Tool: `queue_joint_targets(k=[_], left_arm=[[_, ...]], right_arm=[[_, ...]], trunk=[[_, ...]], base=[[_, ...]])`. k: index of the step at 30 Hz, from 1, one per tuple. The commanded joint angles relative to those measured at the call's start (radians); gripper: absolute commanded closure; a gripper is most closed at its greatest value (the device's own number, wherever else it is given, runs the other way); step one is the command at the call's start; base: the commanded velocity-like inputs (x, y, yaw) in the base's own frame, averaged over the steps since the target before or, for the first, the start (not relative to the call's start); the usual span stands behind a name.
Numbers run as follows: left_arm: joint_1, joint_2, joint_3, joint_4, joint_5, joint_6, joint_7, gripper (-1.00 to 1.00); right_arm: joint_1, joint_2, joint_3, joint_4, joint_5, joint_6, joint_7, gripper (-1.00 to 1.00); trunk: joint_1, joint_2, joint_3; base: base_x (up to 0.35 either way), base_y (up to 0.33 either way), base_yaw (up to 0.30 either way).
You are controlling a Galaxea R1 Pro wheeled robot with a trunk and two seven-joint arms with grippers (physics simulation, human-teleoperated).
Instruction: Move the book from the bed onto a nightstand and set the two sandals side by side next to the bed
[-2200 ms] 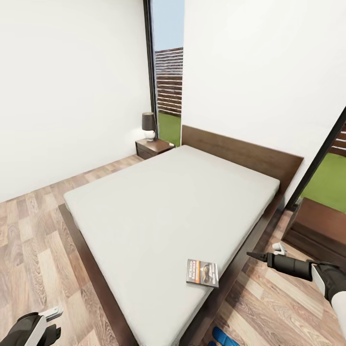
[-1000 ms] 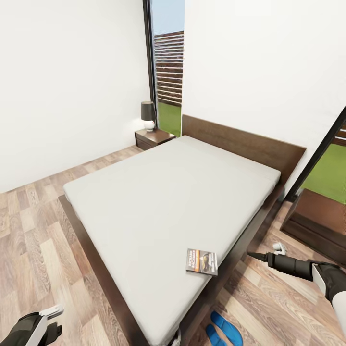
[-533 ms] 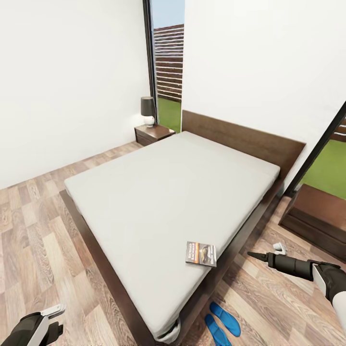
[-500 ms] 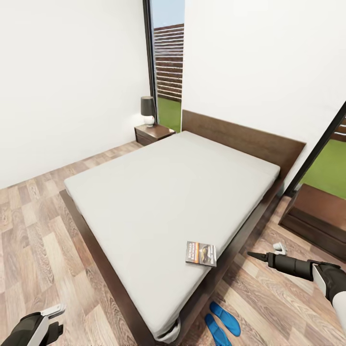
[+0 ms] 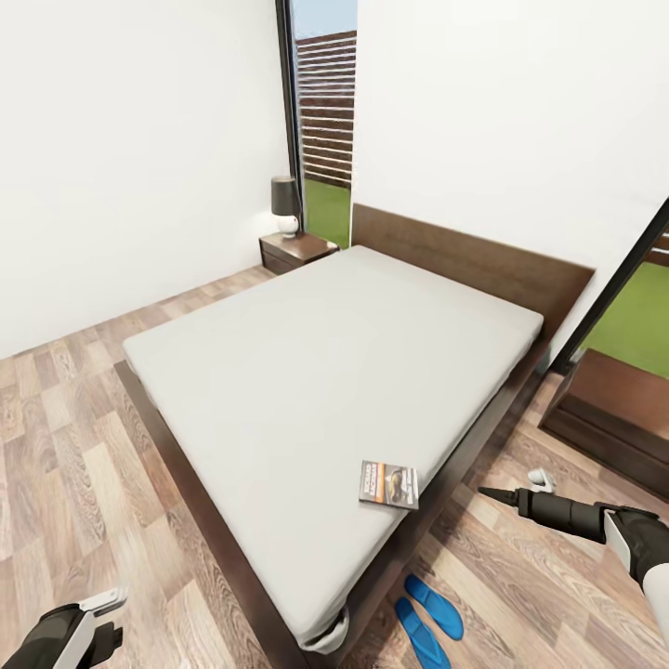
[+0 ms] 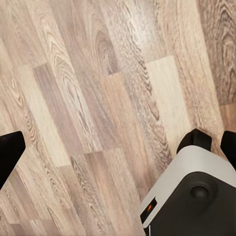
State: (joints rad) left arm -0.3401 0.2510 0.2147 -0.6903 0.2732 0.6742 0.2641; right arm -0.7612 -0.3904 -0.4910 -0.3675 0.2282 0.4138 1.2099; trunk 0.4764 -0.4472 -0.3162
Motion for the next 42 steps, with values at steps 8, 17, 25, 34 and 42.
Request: queue_joint_targets(k=[8,17,25,34,42], left_arm=[[0.0,-0.003,0.0,-0.002,0.011,0.004,0.007,-1.0],[0.0,-0.002,-0.001,-0.007,0.012,0.005,-0.008,-1.0],[0.0,0.001,0.0,-0.006,0.015,0.009,-0.139,-1.0],[-0.003,0.007,-0.001,0.042,0.011,0.011,-0.361,-1.0],[-0.009,0.006,-0.002,0.13,0.008,-0.021,-0.401,-1.0]], right_arm=[[-0.001,0.001,-0.008,-0.001,0.008,0.01,0.003,-1.0],[-0.001,0.001,-0.009,-0.001,0.008,0.01,0.001,-1.0],[-0.001,0.001,-0.008,-0.001,0.008,0.01,-0.001,-1.0],[-0.001,-0.001,-0.009,-0.001,0.008,0.01,-0.001,-1.0],[-0.002,-0.001,-0.009,-0.001,0.007,0.01,-0.001,-1.0]], trunk=[[0.0,-0.002,-0.015],[0.0,-0.002,-0.03],[0.0,-0.002,-0.043],[0.0,-0.002,-0.057],[0.0,-0.002,-0.07]], base=[[0.0,0.0,0.0],[0.0,0.0,0.0],[0.0,0.0,0.0],[0.0,0.0,0.0],[0.0,0.0,0.0]])
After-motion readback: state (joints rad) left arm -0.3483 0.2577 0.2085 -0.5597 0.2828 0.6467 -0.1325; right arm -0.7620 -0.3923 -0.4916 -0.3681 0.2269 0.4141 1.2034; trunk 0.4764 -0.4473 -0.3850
